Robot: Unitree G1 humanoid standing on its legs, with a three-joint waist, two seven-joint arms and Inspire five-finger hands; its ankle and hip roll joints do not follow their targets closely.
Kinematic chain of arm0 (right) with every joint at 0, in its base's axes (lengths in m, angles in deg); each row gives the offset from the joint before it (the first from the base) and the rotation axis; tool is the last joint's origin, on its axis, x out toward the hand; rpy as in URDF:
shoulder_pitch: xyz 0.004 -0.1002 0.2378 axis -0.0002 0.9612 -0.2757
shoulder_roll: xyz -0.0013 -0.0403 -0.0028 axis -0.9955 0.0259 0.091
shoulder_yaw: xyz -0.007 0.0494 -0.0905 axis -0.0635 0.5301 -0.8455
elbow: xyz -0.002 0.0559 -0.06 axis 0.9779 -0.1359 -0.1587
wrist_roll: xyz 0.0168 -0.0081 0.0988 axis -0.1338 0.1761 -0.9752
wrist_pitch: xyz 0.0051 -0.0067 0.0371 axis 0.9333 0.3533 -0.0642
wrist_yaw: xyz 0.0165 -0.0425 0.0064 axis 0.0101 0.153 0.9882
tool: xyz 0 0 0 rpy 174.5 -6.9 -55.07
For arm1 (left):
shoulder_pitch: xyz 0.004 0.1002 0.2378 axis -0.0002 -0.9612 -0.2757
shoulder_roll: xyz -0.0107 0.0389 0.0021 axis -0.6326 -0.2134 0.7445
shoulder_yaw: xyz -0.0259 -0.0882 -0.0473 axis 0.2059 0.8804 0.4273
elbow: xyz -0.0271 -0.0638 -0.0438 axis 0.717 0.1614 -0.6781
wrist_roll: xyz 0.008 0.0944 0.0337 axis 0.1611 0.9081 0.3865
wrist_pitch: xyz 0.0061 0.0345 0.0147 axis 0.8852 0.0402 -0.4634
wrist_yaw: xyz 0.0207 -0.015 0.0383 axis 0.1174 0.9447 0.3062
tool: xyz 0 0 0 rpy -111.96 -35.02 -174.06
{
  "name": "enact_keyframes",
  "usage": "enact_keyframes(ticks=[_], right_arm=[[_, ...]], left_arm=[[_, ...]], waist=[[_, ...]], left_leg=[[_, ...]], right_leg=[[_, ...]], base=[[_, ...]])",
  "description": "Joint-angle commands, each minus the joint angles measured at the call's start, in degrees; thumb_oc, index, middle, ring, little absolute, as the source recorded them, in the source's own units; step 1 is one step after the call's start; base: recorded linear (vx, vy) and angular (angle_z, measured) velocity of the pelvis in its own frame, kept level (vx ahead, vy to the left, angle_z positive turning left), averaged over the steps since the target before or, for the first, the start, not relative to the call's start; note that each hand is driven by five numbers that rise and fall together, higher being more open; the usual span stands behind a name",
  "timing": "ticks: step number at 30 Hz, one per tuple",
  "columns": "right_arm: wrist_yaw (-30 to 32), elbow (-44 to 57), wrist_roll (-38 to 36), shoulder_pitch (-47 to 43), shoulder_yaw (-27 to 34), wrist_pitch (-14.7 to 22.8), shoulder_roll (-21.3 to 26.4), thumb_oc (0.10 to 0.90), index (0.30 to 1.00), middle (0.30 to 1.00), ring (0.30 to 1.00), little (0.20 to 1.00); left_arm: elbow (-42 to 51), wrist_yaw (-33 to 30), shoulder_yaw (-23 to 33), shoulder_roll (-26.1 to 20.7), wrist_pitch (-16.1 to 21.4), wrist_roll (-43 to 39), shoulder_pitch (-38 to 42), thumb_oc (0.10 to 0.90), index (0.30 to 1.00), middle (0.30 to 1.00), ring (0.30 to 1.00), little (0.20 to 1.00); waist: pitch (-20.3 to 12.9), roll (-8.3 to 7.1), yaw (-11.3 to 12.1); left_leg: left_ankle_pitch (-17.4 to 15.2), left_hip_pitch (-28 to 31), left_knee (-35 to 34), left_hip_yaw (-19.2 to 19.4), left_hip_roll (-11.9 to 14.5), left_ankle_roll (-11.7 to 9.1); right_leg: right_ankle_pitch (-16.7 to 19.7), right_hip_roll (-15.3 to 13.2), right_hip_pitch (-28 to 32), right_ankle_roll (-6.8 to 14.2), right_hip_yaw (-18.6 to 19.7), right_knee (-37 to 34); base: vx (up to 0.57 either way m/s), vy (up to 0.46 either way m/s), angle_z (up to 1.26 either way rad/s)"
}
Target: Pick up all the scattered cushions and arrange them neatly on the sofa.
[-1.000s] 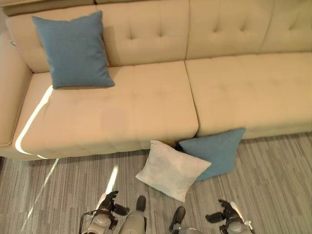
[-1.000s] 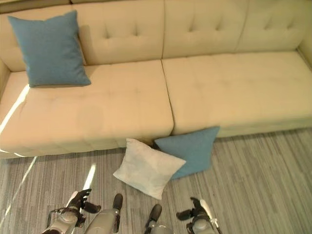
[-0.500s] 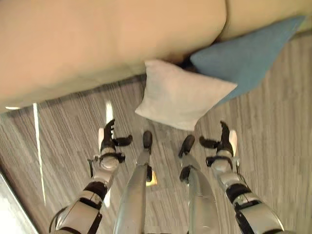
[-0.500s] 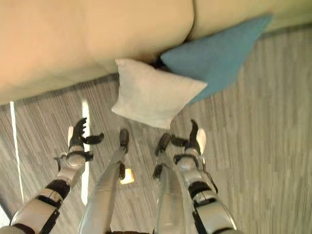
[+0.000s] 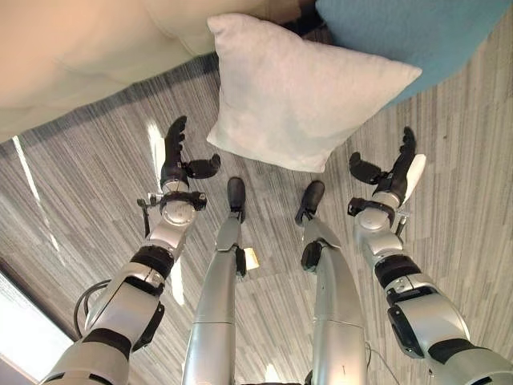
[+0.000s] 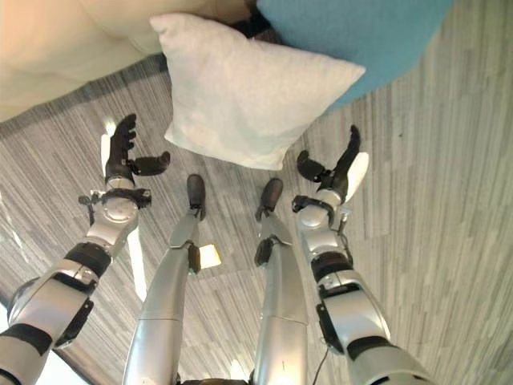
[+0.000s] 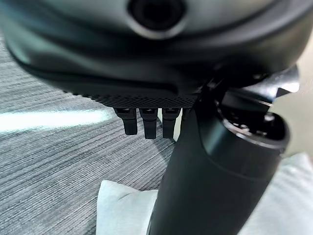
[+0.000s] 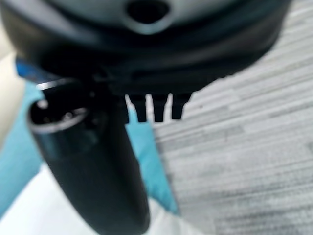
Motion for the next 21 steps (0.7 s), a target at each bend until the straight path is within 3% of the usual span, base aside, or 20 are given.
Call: enact_keyframes(ticks=[1, 21], right_arm=[[4.68, 3.02, 0.65, 6.89, -1.08, 2.5, 3.95, 0.8, 0.9, 0.9, 0.9, 0.9], [3.34, -1.55, -2.72, -10.05, -6.75, 2.84, 11.48, 0.8, 0.9, 0.9, 0.9, 0.9]], left_arm=[[-0.23, -3.62, 1.68, 0.34, 2.22, 1.12, -2.48, 0.8, 0.9, 0.9, 0.9, 0.9], [-3.63, -5.05, -3.13, -2.79, 0.06, 1.68, 14.68, 0.8, 0.9, 0.9, 0.9, 0.9]], waist=[[-4.45, 4.16, -0.52], [-3.26, 4.51, -1.09]], left_leg=[[-9.25, -3.49, 8.93, -1.98, -0.11, -0.93], [-9.62, -10.28, 8.79, -3.2, -0.58, -0.11]], right_leg=[[-3.27, 1.44, 0.24, 4.42, 2.26, 1.26], [-3.44, 1.92, -6.76, 5.5, 3.23, 1.63]], base=[[0.03, -0.005, -0.09], [0.02, -0.011, -0.02]])
